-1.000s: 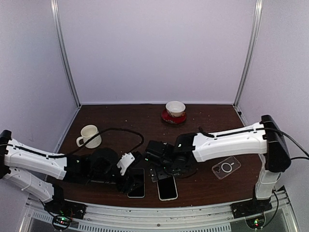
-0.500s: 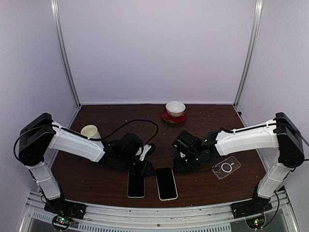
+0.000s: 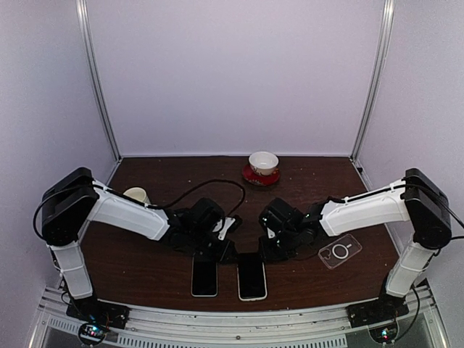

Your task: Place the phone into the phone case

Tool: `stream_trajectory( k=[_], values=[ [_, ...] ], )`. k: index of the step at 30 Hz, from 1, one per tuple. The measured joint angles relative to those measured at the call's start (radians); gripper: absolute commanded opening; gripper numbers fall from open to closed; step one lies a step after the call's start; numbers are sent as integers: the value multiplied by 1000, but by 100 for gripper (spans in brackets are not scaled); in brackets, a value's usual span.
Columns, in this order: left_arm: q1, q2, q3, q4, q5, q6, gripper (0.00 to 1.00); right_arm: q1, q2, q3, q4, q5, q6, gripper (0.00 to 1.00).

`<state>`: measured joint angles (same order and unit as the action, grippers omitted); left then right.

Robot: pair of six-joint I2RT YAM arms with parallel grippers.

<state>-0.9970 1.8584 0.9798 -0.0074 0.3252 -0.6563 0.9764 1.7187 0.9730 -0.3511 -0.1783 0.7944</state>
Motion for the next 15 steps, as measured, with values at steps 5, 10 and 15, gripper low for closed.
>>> stream_trajectory(
  k=[5, 10, 15],
  values=[
    [-15, 11, 40, -61, -21, 4, 9, 5, -24, -46, 47, -5, 34, 26],
    [-42, 13, 54, -94, -44, 0, 7, 16, -31, -63, 67, 0, 66, 26],
    [-41, 35, 23, -37, -3, -91, 5, 40, -31, -52, 35, 46, 84, 29]
  ],
)
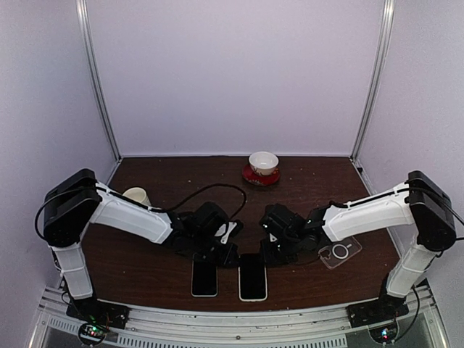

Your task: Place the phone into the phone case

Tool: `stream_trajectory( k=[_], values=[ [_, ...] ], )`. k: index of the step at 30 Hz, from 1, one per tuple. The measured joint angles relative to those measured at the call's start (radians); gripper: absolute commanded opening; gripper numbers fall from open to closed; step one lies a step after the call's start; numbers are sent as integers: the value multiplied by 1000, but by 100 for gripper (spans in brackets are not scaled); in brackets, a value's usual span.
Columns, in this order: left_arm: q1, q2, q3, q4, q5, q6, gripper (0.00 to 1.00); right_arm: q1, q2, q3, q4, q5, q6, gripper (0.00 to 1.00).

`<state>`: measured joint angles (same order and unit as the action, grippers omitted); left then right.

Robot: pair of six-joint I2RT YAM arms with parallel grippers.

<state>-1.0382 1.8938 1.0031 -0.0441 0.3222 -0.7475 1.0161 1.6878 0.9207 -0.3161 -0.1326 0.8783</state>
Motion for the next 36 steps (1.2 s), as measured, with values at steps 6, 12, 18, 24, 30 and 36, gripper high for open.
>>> stream_trajectory(
  k=[6, 12, 18, 24, 30, 36],
  values=[
    [-7, 10, -25, 82, 15, -69, 3, 55, 1, 27, -89, 72, 23, 31],
    [-22, -23, -90, 178, -22, -116, 5, 74, 29, 96, -209, 151, 27, 47],
    [-121, -153, -136, 47, -142, -58, 27, 145, 63, 282, -512, 336, 19, 57],
    [-103, -449, -138, -105, -290, 32, 53, 245, 75, 381, -606, 392, 47, 99],
    [-37, -649, -240, -202, -391, 36, 66, 298, 200, 463, -570, 391, 83, 100],
    [14, -740, -305, -305, -448, 27, 68, 306, 377, 599, -614, 404, 97, 99]
  ],
)
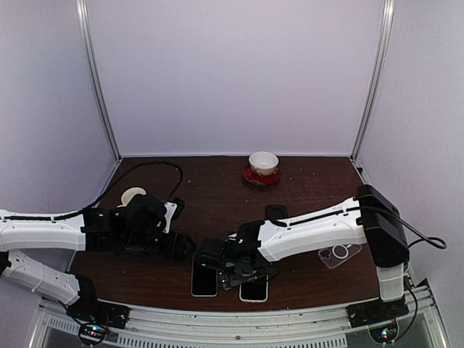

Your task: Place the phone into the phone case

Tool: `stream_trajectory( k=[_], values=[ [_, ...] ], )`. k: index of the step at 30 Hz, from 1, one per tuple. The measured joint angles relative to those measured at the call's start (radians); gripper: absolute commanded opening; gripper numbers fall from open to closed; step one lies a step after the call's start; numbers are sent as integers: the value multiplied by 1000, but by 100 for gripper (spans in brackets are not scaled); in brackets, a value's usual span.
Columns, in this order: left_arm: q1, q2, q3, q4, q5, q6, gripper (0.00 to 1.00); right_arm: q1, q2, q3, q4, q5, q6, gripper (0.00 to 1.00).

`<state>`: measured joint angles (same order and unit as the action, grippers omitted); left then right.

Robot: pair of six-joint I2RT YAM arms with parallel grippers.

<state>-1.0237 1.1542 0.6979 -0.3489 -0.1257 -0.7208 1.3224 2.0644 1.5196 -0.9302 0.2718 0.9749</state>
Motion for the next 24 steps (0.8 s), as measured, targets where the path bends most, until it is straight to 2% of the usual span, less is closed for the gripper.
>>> stream_trajectory(
  k=[6, 11, 14, 18, 24],
  values=[
    [0, -19, 0, -23, -14, 8, 68, 25, 21, 23, -101, 26, 14, 100],
    [0, -15, 0, -24, -16, 21, 68, 34, -60, -104, -95, 14, 38, 99],
    [0, -7, 0, -23, -16, 28, 68, 27, -133, -203, -57, -35, 35, 100],
    [0, 12, 3, -23, -11, 34, 68, -8, -208, -328, 76, -132, 31, 99],
    [0, 19, 6, -23, -8, 41, 68, -58, -241, -385, 173, -248, -5, 97]
  ],
)
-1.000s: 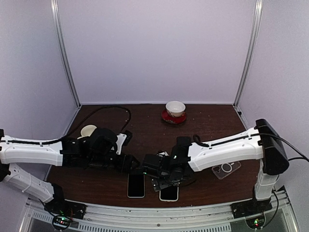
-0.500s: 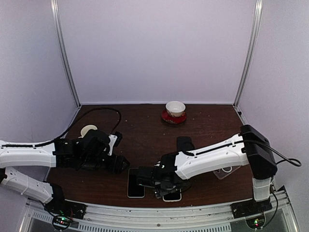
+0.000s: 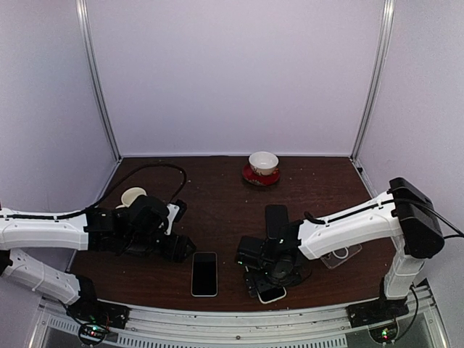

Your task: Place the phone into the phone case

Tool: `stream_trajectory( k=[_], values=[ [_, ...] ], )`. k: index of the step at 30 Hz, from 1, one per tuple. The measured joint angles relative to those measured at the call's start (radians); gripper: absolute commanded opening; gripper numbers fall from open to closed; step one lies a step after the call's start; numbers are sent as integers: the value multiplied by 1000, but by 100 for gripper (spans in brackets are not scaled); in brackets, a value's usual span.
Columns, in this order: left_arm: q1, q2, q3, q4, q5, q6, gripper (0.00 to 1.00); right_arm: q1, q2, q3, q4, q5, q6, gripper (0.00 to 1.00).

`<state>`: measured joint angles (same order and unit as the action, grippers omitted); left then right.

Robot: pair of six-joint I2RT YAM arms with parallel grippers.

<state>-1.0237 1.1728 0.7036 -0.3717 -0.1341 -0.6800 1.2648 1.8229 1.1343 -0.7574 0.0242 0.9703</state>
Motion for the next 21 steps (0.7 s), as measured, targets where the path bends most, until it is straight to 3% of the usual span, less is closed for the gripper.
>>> stream_trajectory(
  k=[2, 5, 9, 12, 17, 21],
  values=[
    [0, 0, 0, 0, 0, 2, 68, -4, 5, 5, -1, -14, -16, 94],
    [0, 0, 0, 0, 0, 2, 67, -5, 22, 26, -5, -28, -41, 78],
    [0, 0, 1, -1, 0, 8, 65, -5, 32, 41, -10, -32, -53, 68],
    [0, 6, 14, -5, 0, 19, 64, -5, 32, 44, -15, -32, -58, 55],
    [0, 31, 43, 11, 23, 46, 70, 1, 30, 47, -10, -16, -94, 43],
    [0, 44, 30, 107, 114, 50, 74, 25, 9, 38, 69, 48, -157, 40]
  ],
)
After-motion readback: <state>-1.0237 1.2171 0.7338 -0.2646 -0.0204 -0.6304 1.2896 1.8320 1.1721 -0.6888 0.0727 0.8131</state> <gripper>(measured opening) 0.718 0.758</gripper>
